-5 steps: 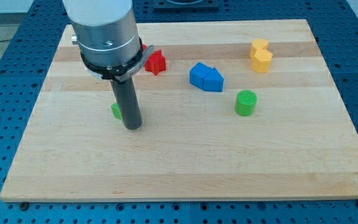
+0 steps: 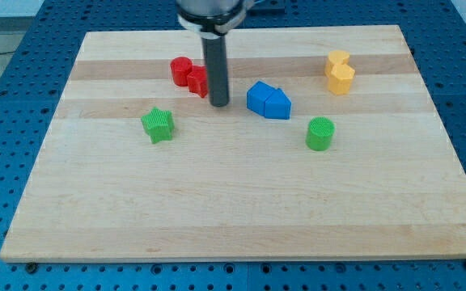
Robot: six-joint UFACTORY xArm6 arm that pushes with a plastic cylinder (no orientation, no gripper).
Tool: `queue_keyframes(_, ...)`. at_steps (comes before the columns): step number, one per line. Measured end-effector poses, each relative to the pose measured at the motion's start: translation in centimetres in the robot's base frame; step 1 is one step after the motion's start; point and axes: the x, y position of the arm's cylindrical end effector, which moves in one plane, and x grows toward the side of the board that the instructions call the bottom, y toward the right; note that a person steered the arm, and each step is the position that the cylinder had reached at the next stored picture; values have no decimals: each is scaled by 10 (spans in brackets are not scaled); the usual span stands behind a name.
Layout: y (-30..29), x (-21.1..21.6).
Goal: Push the blue blocks slightly to the right
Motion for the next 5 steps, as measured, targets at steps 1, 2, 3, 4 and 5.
queue_keyframes(1, 34, 18)
queue_keyframes(2, 44, 33)
queue_keyframes(3, 44, 33)
queue_keyframes(4, 34, 33)
queue_keyframes(5, 29, 33)
